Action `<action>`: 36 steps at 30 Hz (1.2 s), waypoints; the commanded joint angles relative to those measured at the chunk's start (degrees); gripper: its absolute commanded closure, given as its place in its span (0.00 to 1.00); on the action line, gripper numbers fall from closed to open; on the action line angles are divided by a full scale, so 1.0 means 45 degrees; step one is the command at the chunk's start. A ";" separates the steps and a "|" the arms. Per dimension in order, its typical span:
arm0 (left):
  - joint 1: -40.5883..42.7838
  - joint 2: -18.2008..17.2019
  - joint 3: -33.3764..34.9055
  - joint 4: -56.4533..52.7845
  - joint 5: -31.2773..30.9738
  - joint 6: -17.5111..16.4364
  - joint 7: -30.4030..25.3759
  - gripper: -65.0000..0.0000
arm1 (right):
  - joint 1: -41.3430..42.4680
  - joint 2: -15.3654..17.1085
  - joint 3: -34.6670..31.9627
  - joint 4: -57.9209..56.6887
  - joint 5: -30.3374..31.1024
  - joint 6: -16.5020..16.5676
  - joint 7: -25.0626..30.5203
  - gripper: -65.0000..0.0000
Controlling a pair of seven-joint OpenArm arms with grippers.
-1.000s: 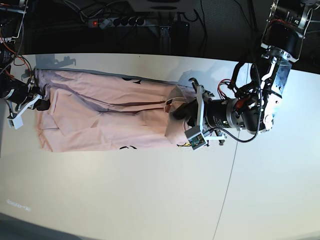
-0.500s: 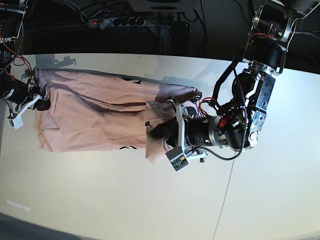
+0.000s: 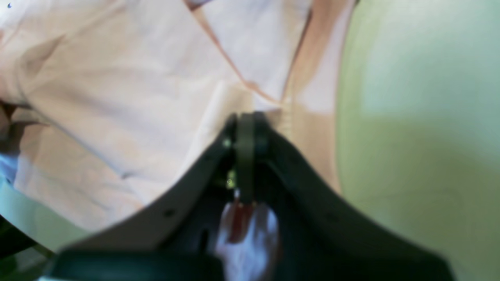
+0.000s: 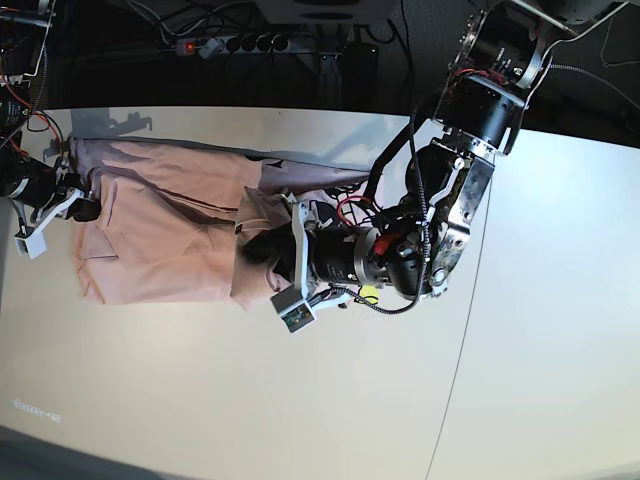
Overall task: Fold the T-shirt properly
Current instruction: 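Lay the carried end over the strip's middle with the left gripper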
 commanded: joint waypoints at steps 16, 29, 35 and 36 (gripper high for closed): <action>-0.0699 0.0437 0.0248 -0.0500 -0.0291 -0.0202 0.0593 0.45 | 0.0087 0.0243 0.0053 0.0107 -0.0083 0.0806 -0.0180 1.00; -0.0835 0.0189 -0.1938 -0.0491 -0.1268 -0.0202 0.1190 1.00 | 0.0102 0.0282 0.0058 0.0107 0.0053 0.0806 -0.0170 1.00; -0.0500 0.0369 -0.1875 -0.0495 -0.2307 -0.0202 0.1200 1.00 | 0.0316 0.0277 0.0058 0.0112 0.0447 0.0811 -0.0185 1.00; -0.0466 0.0393 -0.1821 -0.0495 -0.2307 -0.0202 0.1078 1.00 | 0.0369 0.0272 0.0058 0.0112 0.0437 0.0811 -0.0189 1.00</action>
